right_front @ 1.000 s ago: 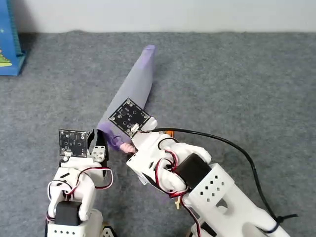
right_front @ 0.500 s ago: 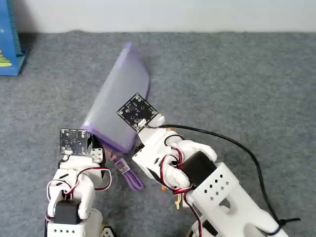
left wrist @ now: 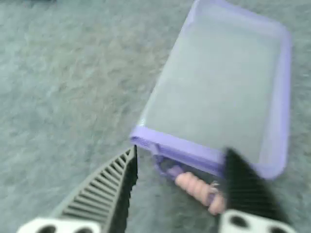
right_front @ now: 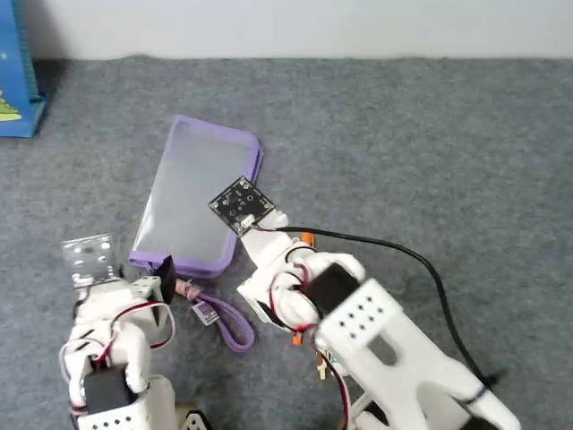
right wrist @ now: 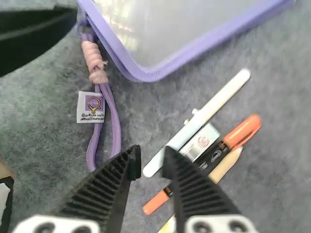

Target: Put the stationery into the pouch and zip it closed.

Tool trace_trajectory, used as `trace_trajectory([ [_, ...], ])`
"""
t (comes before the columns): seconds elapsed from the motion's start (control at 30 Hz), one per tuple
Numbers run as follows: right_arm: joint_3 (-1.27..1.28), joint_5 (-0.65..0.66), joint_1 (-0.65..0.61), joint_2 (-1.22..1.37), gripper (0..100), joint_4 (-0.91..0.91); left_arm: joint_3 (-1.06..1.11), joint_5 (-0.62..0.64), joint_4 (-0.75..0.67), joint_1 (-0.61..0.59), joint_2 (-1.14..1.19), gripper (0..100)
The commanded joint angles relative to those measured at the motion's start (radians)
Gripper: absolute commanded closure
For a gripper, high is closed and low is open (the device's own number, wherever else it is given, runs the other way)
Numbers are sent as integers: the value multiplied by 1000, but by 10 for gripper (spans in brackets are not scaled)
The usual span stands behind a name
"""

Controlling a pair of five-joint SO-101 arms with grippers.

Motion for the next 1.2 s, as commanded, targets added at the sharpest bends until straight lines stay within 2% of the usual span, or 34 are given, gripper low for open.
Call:
trace_trajectory([
  [0.0,-8,-69,5,84,824,-27,-91,3,31,-103,-9,633],
  [0.13,-6,-78,-36,220,822,-88,-68,3,32,-160,-9,633],
  [0.4,-9,-78,-113,444,822,-196,-54,3,32,-164,-9,633],
  [0.63,-11,-78,-157,521,822,-211,-39,3,29,-164,-9,633],
  [0.83,-12,-78,-177,512,822,-202,-39,3,31,-164,-9,633],
  [1.07,-11,-80,-180,348,823,-131,-39,3,31,-164,-9,633],
  [1.17,-3,-132,-180,329,823,-124,-39,3,31,-164,-9,633],
])
